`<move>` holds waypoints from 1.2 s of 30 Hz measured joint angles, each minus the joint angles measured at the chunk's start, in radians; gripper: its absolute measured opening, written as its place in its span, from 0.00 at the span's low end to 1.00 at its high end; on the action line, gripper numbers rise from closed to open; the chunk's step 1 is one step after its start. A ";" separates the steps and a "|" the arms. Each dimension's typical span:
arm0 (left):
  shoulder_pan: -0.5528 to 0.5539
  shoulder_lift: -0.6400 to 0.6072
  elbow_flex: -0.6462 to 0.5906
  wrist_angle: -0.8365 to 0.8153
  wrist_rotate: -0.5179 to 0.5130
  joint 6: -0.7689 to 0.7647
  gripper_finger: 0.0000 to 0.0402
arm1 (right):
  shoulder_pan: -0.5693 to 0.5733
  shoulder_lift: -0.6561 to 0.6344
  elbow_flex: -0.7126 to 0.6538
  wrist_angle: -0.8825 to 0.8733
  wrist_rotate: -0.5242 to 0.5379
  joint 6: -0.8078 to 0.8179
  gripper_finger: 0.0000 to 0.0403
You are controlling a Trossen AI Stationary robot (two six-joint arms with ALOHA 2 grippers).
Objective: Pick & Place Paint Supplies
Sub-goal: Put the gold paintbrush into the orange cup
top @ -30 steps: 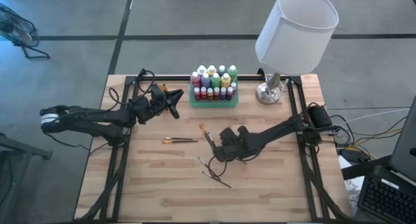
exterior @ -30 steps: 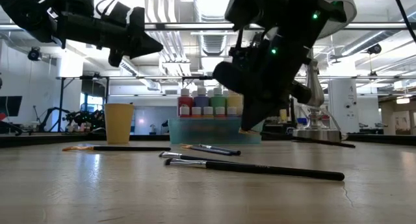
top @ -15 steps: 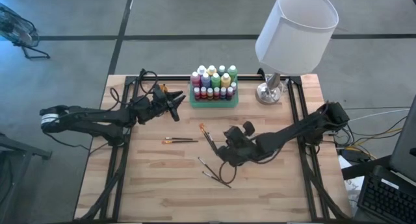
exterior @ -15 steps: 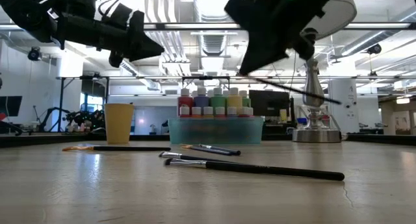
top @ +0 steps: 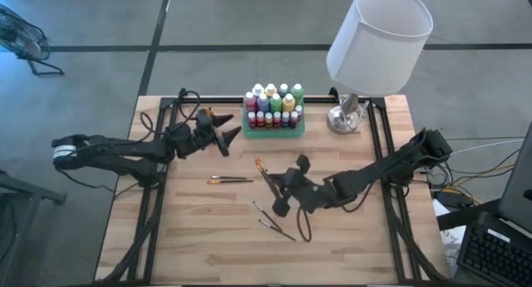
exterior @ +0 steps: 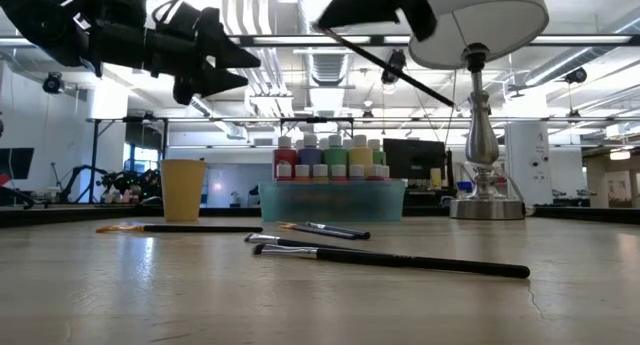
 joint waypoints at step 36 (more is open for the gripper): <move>-0.033 0.306 0.068 0.496 0.783 0.076 0.71 | 0.004 -0.011 -0.130 0.699 -0.267 -0.526 0.02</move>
